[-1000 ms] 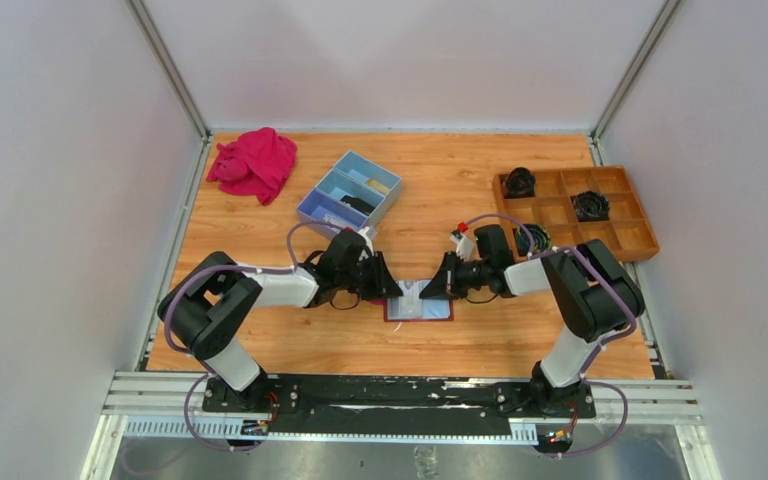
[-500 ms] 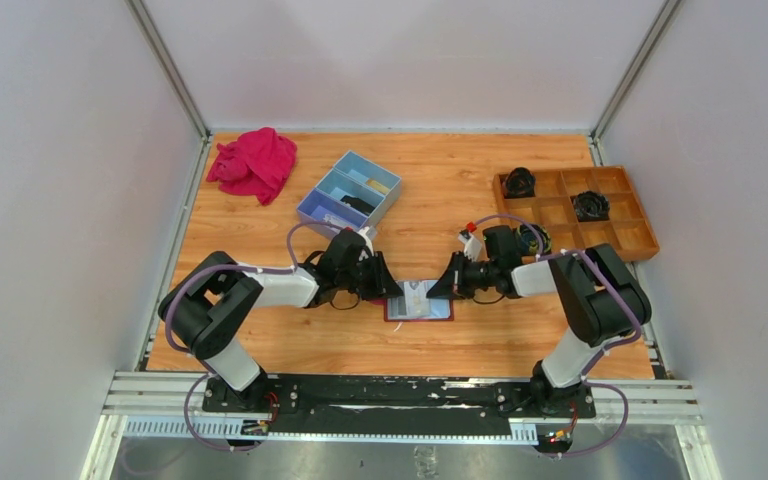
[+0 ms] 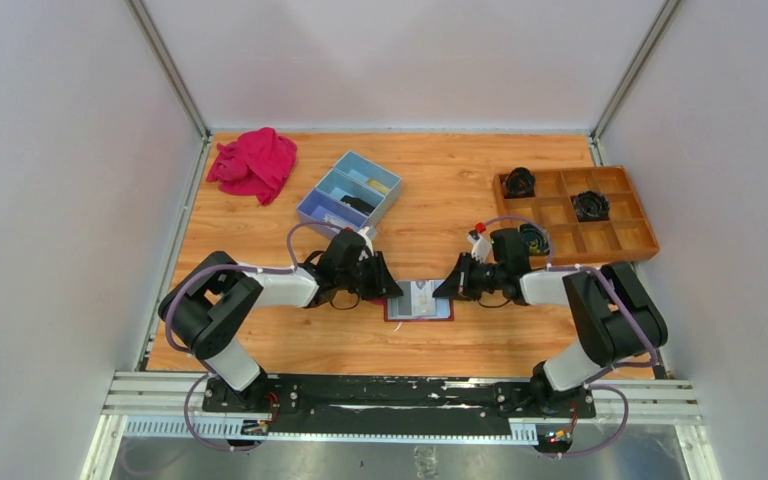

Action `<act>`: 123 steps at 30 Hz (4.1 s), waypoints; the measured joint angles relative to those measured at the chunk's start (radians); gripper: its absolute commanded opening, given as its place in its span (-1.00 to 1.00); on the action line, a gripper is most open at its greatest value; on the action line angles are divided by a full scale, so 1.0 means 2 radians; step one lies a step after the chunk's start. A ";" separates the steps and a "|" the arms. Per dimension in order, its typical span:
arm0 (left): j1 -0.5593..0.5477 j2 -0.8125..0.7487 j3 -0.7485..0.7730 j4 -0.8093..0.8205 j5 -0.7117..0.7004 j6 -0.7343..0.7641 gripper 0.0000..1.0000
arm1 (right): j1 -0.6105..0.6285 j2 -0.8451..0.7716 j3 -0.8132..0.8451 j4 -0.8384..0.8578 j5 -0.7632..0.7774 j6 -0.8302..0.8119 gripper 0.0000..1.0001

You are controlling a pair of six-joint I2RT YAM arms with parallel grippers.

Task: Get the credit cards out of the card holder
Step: Remove the credit card from the card holder, then place the credit card in the storage box.

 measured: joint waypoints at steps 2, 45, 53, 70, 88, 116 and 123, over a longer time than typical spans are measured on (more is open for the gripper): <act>0.000 0.000 0.000 0.000 0.000 0.000 -0.42 | -0.001 -0.019 -0.005 -0.011 0.008 -0.001 -0.99; 0.000 -0.083 0.018 -0.066 0.057 0.018 0.02 | -0.005 -0.196 -0.013 -0.085 0.020 0.006 -1.00; 0.000 -0.083 0.025 -0.063 0.096 0.011 0.02 | -0.005 -0.194 -0.013 0.005 -0.039 0.055 -0.99; 0.001 -0.106 0.035 -0.020 0.123 -0.040 -0.23 | 0.018 -0.141 -0.015 0.121 -0.075 0.122 -1.00; 0.012 -0.127 0.035 -0.020 0.106 -0.057 -1.00 | 0.019 -0.121 -0.018 0.122 -0.075 0.121 -0.16; 0.211 -0.149 0.001 -0.017 -0.126 -0.079 -1.00 | -0.021 -0.203 -0.013 -0.073 -0.003 0.029 -0.03; 0.211 -0.108 0.021 -0.017 -0.171 -0.086 -1.00 | -0.021 -0.204 -0.013 -0.076 -0.003 0.026 -0.04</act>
